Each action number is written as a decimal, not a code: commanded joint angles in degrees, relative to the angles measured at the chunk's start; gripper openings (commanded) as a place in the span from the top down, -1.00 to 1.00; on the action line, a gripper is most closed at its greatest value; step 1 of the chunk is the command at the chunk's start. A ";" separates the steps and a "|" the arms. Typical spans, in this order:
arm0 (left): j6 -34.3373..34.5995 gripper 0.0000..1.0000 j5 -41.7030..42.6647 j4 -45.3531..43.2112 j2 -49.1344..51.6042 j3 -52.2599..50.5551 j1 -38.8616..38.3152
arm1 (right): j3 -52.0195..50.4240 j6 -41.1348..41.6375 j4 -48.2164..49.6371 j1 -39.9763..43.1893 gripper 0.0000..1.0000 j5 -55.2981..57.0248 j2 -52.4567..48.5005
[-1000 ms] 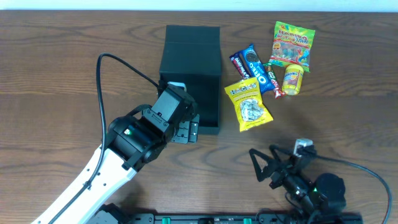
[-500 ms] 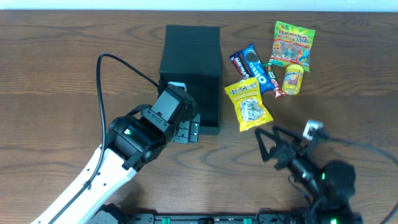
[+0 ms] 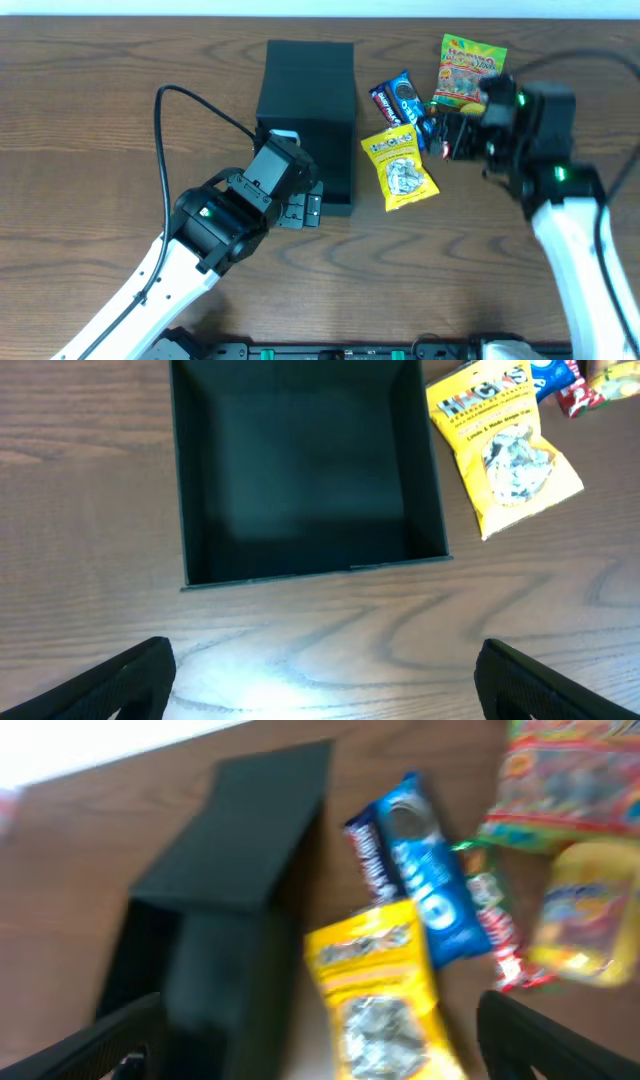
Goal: Pack container
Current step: 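Reach the right gripper to the blue Oreo pack and grasp it, then lift the Oreo pack and carry it over the black box, then lower the Oreo pack into the box and open the right gripper, then move the right gripper to the green Haribo bag and grasp it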
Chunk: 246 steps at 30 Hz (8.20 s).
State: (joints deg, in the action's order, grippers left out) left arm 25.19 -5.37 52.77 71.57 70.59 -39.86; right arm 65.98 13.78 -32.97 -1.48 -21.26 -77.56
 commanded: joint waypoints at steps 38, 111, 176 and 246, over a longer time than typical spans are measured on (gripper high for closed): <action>-1.27 -0.95 -1.18 -0.09 0.00 -0.04 0.09 | 27.61 -17.75 14.16 -8.28 -0.60 24.06 -53.55; -2.51 -0.95 -2.25 10.40 -20.02 -0.04 16.70 | 26.82 -52.76 -6.49 -38.99 0.97 17.77 -34.95; -2.47 -0.95 -0.72 9.99 -20.02 -0.04 16.70 | 26.80 -40.92 0.17 -37.57 0.97 1.31 -46.40; -2.29 -0.95 0.48 12.52 -20.00 -0.04 16.70 | 26.82 -14.47 -8.41 1.51 0.97 25.62 -26.36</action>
State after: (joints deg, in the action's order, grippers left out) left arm 22.65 -4.86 65.39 51.68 70.54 -23.40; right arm 92.75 -1.69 -42.52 -1.19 5.61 -101.01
